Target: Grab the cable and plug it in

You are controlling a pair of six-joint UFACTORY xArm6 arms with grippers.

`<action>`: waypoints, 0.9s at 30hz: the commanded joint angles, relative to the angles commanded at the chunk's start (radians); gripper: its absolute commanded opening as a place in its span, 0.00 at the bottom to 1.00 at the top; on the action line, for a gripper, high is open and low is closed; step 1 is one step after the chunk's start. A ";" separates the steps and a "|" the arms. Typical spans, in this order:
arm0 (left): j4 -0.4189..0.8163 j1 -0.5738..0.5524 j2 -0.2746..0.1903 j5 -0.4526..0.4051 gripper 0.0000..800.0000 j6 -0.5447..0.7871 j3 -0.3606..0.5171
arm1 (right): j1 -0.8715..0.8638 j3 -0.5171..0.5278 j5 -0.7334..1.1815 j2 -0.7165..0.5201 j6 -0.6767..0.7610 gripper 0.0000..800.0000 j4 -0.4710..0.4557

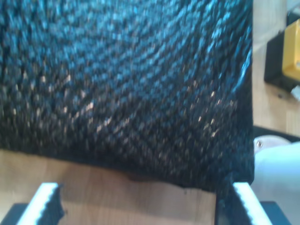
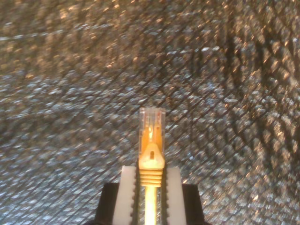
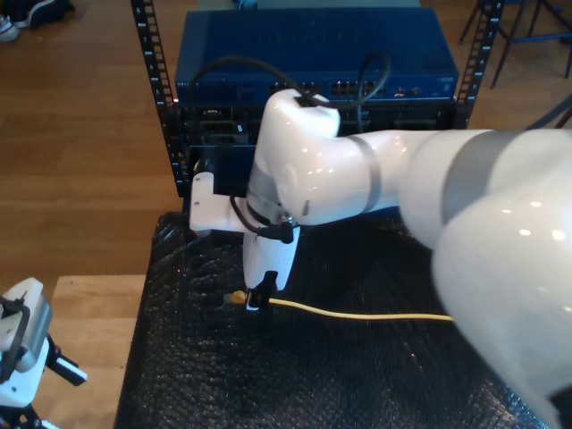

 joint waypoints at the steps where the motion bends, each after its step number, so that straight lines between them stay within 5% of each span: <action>1: -0.009 0.000 0.000 0.003 1.00 -0.002 -0.003 | -0.012 0.015 0.000 -0.017 0.000 0.00 0.002; 7: -0.095 -0.037 -0.005 0.035 1.00 -0.003 -0.018 | -0.054 0.112 0.008 -0.135 -0.002 0.00 0.002; 27: -0.206 -0.436 0.017 0.026 1.00 -0.198 -0.143 | -0.222 0.321 0.064 -0.482 -0.025 0.01 0.017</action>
